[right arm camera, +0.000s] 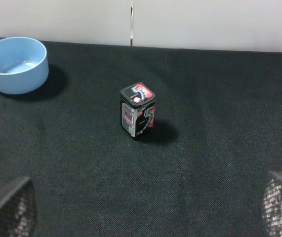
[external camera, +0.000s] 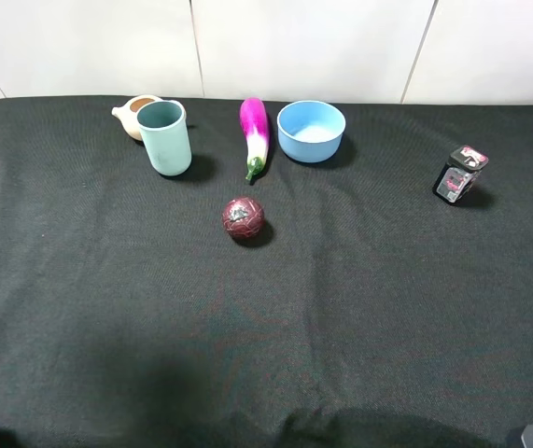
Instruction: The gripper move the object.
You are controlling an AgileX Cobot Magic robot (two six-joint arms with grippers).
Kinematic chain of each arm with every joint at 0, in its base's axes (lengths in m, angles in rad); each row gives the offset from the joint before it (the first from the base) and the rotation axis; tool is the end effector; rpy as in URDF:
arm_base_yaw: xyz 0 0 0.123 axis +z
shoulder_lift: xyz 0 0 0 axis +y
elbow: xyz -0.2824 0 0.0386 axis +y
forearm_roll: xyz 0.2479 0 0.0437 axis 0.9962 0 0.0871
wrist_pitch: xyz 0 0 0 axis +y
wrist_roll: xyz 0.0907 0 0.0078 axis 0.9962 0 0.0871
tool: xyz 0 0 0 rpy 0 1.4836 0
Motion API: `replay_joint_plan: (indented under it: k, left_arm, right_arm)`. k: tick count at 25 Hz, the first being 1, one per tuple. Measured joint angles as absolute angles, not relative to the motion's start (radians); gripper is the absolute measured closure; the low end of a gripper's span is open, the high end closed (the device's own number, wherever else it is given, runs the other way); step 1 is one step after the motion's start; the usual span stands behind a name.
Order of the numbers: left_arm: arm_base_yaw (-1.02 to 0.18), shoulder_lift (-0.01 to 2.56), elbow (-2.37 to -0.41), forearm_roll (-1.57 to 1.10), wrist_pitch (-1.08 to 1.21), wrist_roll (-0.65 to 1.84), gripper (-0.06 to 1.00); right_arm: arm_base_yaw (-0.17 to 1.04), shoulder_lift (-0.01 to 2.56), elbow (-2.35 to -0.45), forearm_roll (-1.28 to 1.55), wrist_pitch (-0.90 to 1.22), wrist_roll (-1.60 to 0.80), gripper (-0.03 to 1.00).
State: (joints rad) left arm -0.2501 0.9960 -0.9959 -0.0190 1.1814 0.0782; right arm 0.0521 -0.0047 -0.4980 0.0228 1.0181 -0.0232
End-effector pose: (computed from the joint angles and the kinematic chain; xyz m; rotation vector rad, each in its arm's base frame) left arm 0.1628 -0.0432 0.3437 0.4320 2.6321 -0.0813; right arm -0.0037 0.0016 0.2801 -0.0758 1.9977 0.0457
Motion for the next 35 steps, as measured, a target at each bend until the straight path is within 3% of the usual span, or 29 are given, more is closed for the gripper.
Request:
replay_joint_plan:
  k: [20,35]
  left_arm:
    - [-0.238,0.45,-0.747,-0.087,1.182,0.201,0.11]
    - [-0.003,0.015,-0.496,-0.114,1.082,0.255,0.11]
  right_arm:
    - [0.052,-0.005,-0.498,0.023,1.018,-0.023,0.27]
    - [0.052,-0.005,-0.498,0.023,1.018,-0.023,0.27]
